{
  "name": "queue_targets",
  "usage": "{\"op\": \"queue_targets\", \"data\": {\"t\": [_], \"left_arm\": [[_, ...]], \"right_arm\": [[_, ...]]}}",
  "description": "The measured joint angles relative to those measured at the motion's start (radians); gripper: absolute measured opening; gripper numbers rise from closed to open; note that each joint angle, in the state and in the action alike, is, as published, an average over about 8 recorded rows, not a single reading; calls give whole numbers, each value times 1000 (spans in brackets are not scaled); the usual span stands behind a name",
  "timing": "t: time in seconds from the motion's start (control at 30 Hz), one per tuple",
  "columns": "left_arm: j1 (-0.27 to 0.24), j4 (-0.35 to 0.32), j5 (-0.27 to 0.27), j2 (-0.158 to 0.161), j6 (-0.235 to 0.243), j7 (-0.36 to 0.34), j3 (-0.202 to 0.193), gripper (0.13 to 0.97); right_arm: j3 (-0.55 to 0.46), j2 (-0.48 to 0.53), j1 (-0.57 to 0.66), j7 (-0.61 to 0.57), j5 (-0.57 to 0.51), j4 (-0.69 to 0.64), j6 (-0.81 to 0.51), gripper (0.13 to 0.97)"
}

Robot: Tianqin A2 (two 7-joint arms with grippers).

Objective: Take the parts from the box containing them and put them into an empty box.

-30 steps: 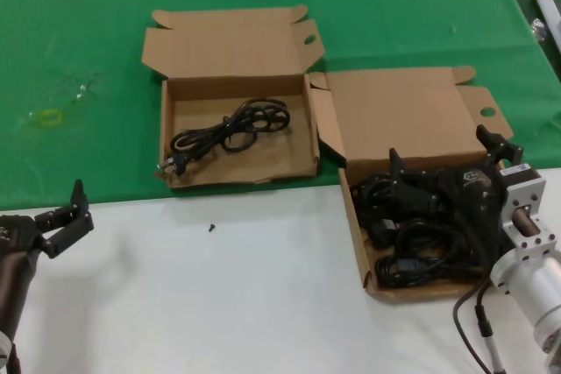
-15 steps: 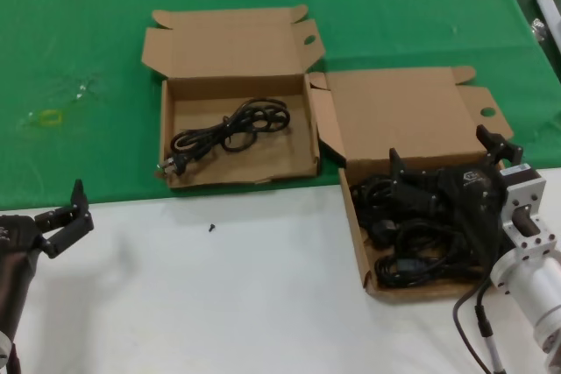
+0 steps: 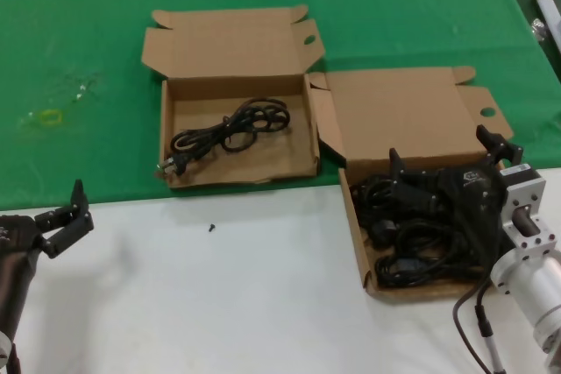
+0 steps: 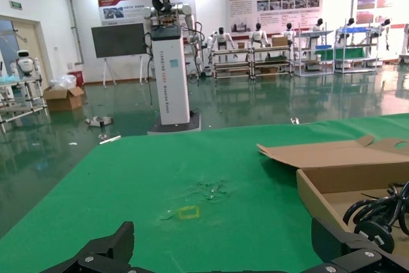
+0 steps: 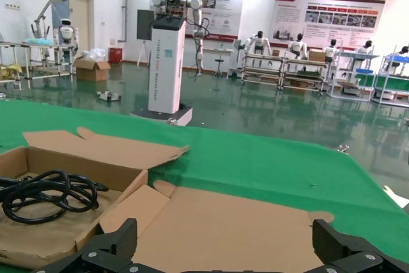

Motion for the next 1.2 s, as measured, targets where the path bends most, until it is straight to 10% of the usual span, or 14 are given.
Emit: {"op": "queue_targets", "data": {"t": [1.2], "left_arm": [[0, 0, 0, 0, 0, 0, 0, 966]], "right_arm": [[0, 0, 0, 0, 0, 0, 0, 966]]}}
